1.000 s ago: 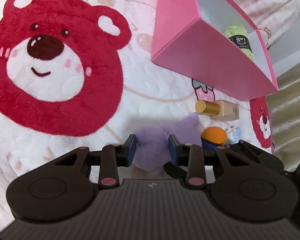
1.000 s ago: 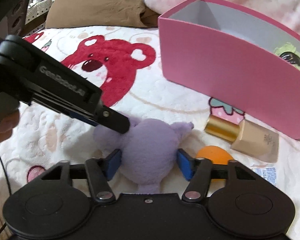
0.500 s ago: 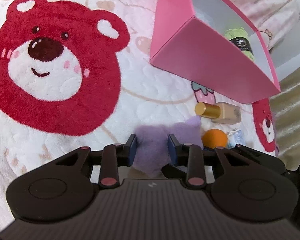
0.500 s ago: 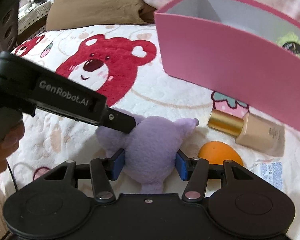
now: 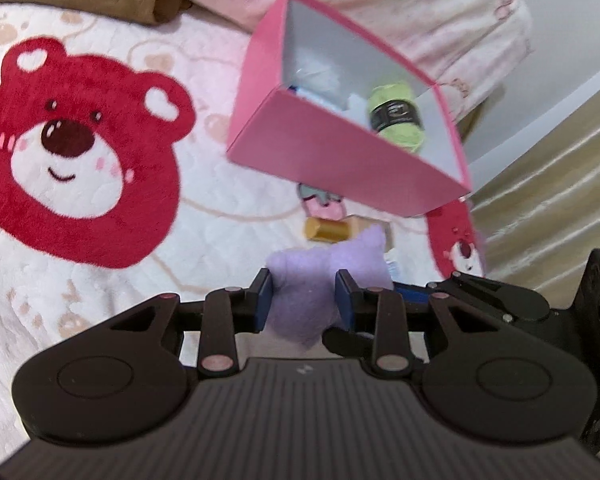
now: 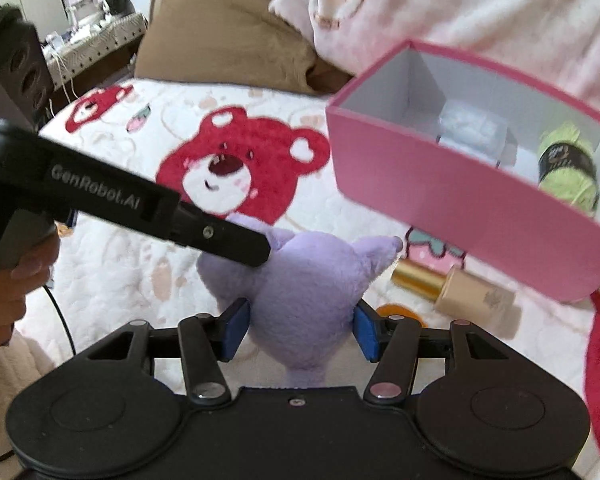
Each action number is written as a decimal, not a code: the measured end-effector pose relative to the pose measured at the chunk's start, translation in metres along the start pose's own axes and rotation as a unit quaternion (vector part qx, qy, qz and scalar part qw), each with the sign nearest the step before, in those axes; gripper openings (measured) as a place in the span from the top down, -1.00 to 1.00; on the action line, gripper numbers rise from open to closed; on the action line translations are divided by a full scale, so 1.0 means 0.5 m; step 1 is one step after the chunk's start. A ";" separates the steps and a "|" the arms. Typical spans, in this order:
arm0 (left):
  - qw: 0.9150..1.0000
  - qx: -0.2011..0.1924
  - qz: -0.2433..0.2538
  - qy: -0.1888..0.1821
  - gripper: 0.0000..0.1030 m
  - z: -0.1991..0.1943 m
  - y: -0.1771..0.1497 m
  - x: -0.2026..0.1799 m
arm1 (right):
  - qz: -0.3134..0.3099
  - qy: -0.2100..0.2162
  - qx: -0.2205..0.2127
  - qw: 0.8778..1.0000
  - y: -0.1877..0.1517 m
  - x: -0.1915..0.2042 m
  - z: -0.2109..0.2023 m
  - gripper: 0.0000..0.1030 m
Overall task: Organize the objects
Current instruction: 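Lift the purple plush toy with the left tool and carry it into the pink box, then lower the plush toy beside the yarn ball and open the left tool, then move the left tool back to the white soap box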
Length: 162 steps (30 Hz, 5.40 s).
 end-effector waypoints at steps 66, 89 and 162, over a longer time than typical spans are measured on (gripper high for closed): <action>0.994 0.076 -0.013 0.073 0.37 0.367 0.312 -0.126 | 0.152 0.042 0.133 0.978 0.210 -0.449 0.136 -0.08; 0.993 0.076 -0.010 0.085 0.38 0.398 0.299 -0.161 | 0.112 0.011 0.083 0.990 0.190 -0.411 0.100 0.15; 0.984 0.016 0.080 0.156 -0.72 0.189 -0.123 -0.223 | 0.059 -0.071 -0.062 0.994 -0.189 -0.191 -0.071 -0.73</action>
Point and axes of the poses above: each gripper's, at about its wrist camera, not at the fingertips, and z roughly the way its jaws point, x to its left, y to its top, the point moved 2 cm from there along z, roughly the way its jaws point, and after that the axes turned 5 degrees about x, right-handed, at the moved point
